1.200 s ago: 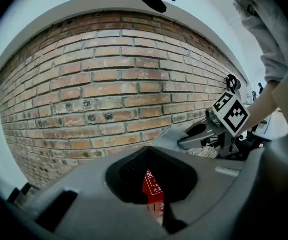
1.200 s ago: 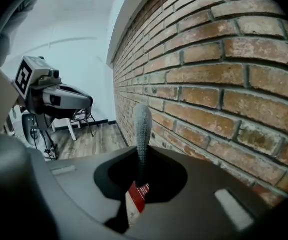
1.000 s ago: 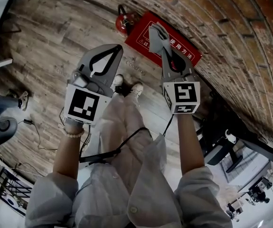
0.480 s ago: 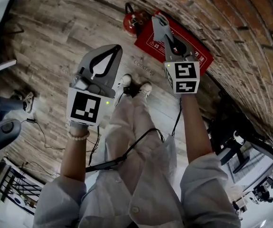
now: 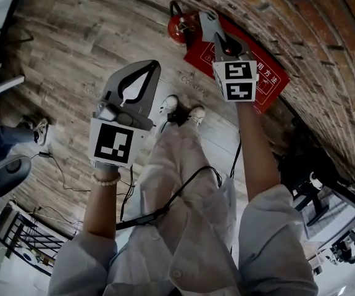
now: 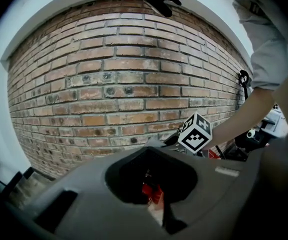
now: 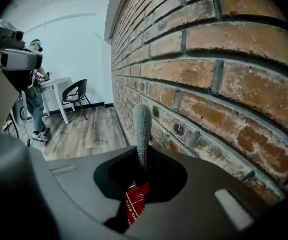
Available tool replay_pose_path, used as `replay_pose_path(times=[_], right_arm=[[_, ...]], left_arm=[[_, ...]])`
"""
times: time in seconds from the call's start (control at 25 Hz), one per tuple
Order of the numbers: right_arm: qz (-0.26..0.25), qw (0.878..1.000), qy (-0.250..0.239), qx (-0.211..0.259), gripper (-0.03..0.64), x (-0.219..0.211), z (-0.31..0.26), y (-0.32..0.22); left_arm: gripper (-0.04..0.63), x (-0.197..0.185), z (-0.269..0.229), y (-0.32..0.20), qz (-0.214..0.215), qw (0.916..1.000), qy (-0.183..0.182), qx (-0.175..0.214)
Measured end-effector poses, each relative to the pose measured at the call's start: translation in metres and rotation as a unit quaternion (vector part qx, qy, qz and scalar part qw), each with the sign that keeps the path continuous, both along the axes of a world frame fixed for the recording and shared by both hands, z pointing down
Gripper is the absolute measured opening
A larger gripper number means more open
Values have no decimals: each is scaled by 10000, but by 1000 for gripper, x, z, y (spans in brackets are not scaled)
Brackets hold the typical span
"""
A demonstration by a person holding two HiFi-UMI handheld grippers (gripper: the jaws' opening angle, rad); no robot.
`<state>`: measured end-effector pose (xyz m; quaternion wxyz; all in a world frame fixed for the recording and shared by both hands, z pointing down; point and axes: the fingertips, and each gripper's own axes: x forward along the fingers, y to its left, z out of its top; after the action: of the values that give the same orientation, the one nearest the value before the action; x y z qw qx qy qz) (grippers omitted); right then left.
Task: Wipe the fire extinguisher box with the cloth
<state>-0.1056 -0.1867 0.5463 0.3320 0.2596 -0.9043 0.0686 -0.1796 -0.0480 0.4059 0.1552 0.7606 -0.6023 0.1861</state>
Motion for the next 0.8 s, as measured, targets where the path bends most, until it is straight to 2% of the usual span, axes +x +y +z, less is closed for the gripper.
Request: replay_pose_path(times=[0.44, 0.8], right_arm=[[315, 9981, 413, -332, 20, 2, 53, -12], [464, 9959, 690, -360, 20, 5, 69, -15]], left_arm=[[-2, -5, 16, -8, 3, 10000, -1, -62], [-2, -5, 19, -8, 70, 9999, -11, -93]])
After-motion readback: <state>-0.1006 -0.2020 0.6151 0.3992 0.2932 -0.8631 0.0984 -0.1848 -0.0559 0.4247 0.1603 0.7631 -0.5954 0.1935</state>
